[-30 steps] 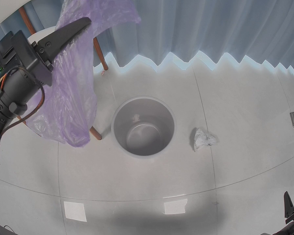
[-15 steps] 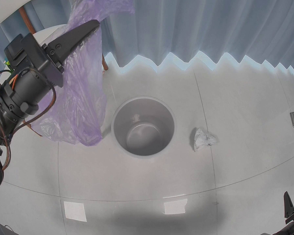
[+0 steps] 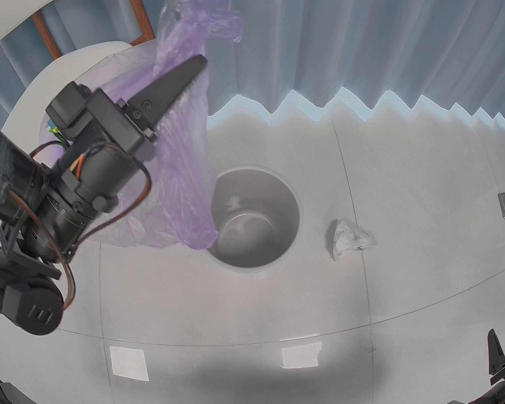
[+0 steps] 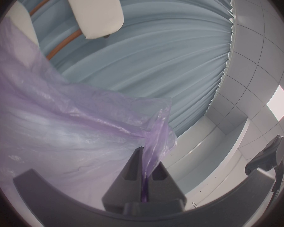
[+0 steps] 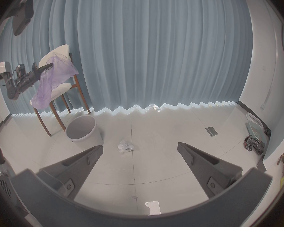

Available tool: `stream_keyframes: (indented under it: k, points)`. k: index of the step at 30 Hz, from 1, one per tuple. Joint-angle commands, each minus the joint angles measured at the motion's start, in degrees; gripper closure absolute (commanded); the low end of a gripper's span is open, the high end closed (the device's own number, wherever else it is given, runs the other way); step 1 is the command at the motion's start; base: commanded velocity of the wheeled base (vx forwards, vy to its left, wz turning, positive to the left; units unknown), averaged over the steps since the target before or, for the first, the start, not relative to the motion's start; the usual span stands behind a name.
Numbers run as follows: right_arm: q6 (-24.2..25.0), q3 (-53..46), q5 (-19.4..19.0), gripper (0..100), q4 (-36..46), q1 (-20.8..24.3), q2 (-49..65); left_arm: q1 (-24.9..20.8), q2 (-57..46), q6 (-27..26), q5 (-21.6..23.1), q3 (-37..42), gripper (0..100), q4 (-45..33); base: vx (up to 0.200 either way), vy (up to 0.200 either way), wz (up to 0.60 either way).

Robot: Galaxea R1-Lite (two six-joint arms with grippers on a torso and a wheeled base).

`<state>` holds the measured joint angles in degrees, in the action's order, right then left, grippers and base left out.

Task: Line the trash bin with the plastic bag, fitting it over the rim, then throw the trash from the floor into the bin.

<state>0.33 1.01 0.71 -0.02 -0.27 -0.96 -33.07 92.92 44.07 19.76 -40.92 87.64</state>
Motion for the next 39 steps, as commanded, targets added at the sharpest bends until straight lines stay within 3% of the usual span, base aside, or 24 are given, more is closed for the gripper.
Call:
stream_keyframes:
  k: [1,9,18,29,39]
  points:
    - [-0.1,-1.0,0.0,0,-0.1,0.0,1.0,-4.0,3.9,1.4,0.2,1.7,100,1.0,0.0,0.0,0.0]
    - [-0.1,-1.0,0.0,0,-0.1,0.0,1.0,-9.0,4.4,2.0,0.4,-0.6,100,1.0,0.0,0.0,0.0]
    - [0.0,-1.0,0.0,0,-0.1,0.0,1.0,-8.4,7.7,1.8,0.2,-5.7,100,1.0,0.0,0.0,0.0]
    - [0.0,-1.0,0.0,0,0.0,0.0,1.0,3.8,12.8,1.1,0.2,-10.5,100,1.1,0.0,0.0,0.0]
    - [0.0,-1.0,0.0,0,0.0,0.0,1.0,4.4,14.3,1.1,0.1,-10.7,100,1.0,0.0,0.0,0.0]
